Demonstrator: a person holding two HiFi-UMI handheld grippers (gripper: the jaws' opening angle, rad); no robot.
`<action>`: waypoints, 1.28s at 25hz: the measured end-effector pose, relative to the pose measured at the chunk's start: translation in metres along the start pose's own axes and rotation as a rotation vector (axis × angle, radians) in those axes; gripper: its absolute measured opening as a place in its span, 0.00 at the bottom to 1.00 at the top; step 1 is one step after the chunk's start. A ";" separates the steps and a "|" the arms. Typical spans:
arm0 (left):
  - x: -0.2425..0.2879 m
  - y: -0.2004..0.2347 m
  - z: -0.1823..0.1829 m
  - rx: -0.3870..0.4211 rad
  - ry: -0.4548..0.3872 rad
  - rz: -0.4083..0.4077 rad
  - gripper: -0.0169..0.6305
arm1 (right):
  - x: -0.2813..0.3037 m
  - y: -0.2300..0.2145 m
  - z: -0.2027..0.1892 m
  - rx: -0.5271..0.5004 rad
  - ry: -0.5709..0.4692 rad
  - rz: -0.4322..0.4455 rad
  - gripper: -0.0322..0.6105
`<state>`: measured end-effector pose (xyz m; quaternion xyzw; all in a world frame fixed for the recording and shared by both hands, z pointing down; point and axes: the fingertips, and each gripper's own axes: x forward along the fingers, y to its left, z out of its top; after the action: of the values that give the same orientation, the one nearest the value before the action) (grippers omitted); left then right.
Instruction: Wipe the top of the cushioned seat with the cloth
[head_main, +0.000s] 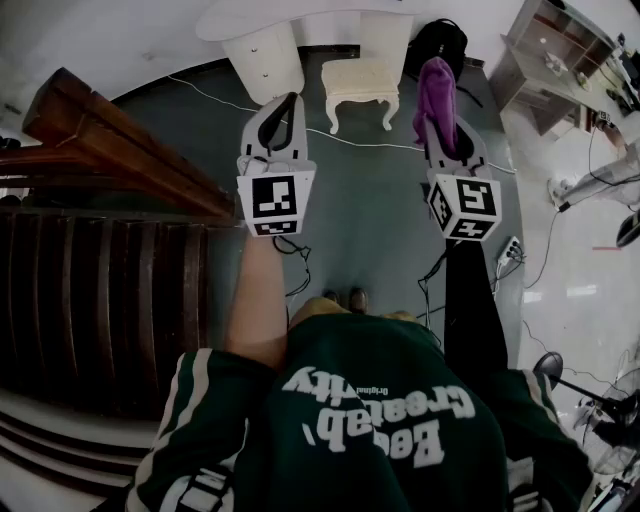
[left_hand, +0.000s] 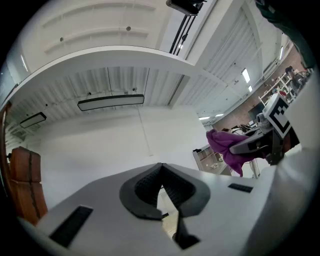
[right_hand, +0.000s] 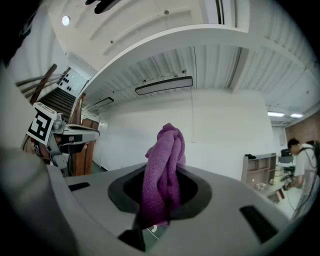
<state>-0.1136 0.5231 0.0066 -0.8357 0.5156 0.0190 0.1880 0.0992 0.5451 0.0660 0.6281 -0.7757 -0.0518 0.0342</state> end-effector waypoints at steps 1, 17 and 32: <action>0.000 -0.001 0.001 0.000 -0.002 0.001 0.05 | -0.001 0.000 0.000 -0.001 0.000 0.000 0.19; -0.005 -0.002 0.003 0.003 0.000 0.010 0.05 | -0.006 -0.001 -0.008 0.010 0.002 0.001 0.21; 0.003 -0.011 0.000 0.003 0.005 -0.001 0.05 | -0.006 -0.008 -0.014 0.020 0.009 -0.003 0.21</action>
<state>-0.1027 0.5253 0.0090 -0.8358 0.5157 0.0161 0.1878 0.1101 0.5486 0.0790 0.6296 -0.7752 -0.0412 0.0314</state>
